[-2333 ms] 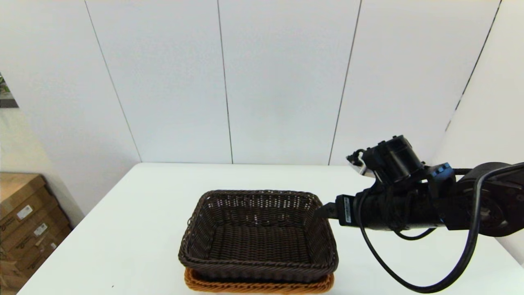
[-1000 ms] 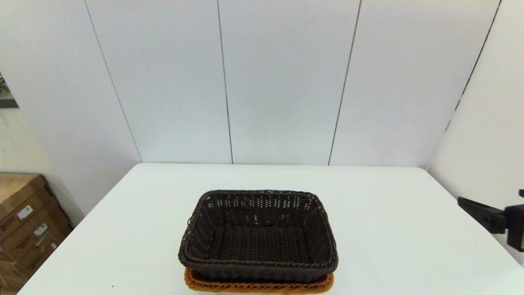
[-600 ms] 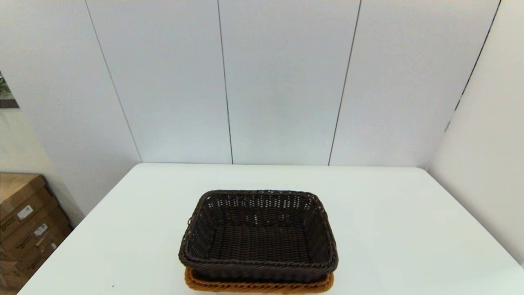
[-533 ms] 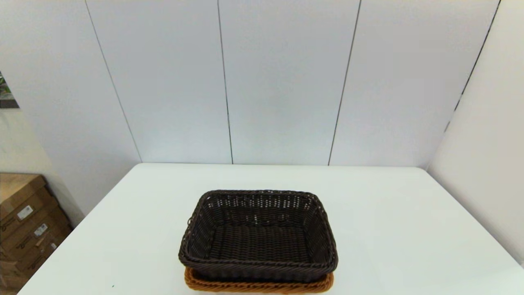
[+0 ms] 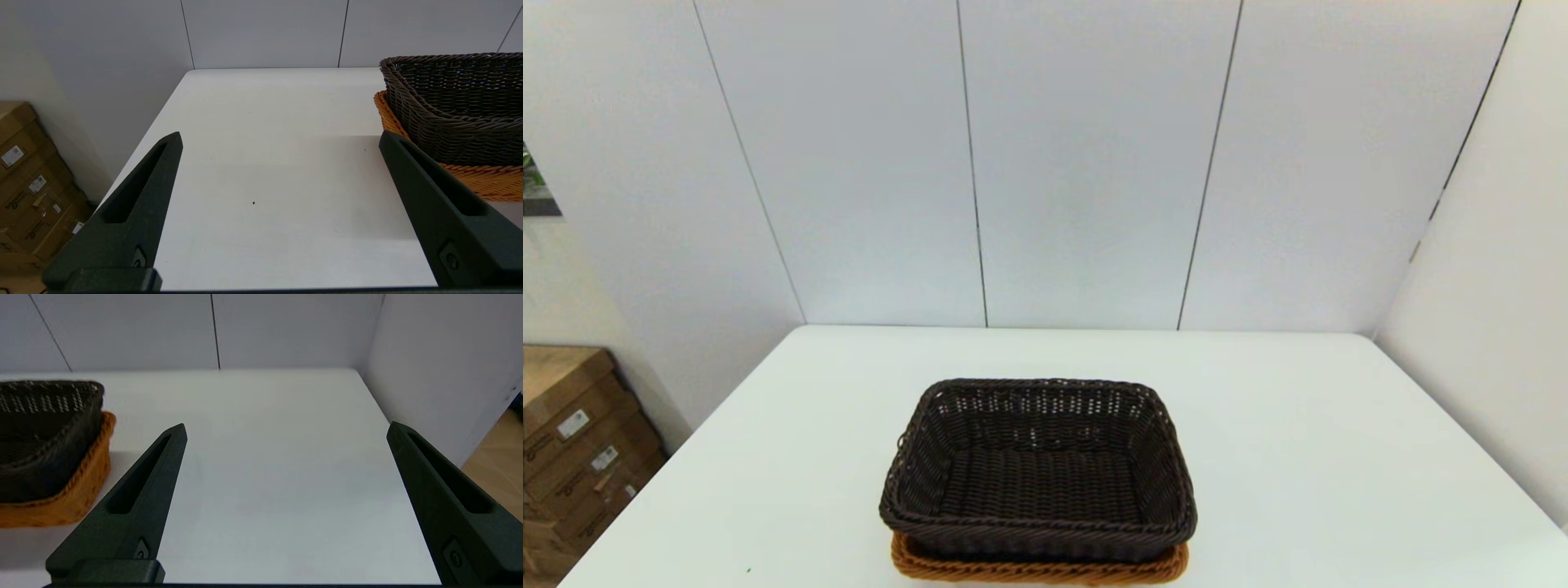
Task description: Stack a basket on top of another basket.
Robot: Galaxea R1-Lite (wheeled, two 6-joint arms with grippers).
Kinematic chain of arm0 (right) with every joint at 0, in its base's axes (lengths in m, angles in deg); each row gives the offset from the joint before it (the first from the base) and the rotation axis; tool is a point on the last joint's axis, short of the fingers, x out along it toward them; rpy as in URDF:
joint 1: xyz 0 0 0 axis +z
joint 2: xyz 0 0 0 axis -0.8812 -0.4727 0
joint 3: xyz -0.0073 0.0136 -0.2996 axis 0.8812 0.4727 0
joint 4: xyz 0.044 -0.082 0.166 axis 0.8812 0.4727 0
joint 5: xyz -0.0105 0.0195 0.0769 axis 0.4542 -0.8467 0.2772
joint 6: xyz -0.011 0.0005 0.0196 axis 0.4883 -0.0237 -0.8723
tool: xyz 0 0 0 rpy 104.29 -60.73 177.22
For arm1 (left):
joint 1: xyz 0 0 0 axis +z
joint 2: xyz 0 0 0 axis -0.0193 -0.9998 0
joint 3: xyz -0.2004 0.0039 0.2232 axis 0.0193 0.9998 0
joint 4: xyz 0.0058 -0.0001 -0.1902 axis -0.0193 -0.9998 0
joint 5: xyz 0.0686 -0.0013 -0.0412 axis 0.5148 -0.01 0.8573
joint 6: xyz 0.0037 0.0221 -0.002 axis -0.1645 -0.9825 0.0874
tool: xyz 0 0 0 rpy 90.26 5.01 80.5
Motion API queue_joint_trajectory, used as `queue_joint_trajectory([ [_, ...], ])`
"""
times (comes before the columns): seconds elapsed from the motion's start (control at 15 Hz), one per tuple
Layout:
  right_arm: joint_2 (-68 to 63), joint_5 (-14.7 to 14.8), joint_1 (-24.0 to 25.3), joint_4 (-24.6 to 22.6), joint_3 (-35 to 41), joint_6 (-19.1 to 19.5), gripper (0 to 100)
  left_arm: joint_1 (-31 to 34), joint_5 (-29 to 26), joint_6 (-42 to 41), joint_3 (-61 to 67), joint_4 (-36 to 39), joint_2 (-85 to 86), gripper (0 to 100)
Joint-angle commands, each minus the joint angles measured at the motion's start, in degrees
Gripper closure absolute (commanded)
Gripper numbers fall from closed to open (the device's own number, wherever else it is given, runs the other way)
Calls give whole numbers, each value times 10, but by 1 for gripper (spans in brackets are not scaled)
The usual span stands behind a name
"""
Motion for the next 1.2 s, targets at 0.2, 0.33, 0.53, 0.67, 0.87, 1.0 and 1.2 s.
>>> queue_joint_trajectory([
  [0.2, 37, -34, 5, -3, 36, 4, 0, 1, 0, 0, 1, 0, 0, 0],
  [0.33, 44, -46, 5, -4, 38, 4, 0, 1, 0, 0, 1, 0, 0, 0],
  [0.53, 103, -46, 7, 10, 73, 5, 0, 1, 0, 0, 1, 0, 0, 0],
  [0.67, 131, -38, 7, 10, 107, 6, 0, 1, 0, 0, 1, 0, 0, 0],
  [0.87, 131, -39, 7, 3, 121, 11, 0, 1, 0, 0, 1, 0, 0, 0],
  [1.0, 131, -38, 7, -5, 123, 11, 0, 1, 0, 0, 1, 0, 0, 0],
  [1.2, 131, -38, 7, -23, 129, 11, 0, 0, 0, 0, 1, 0, 0, 0],
])
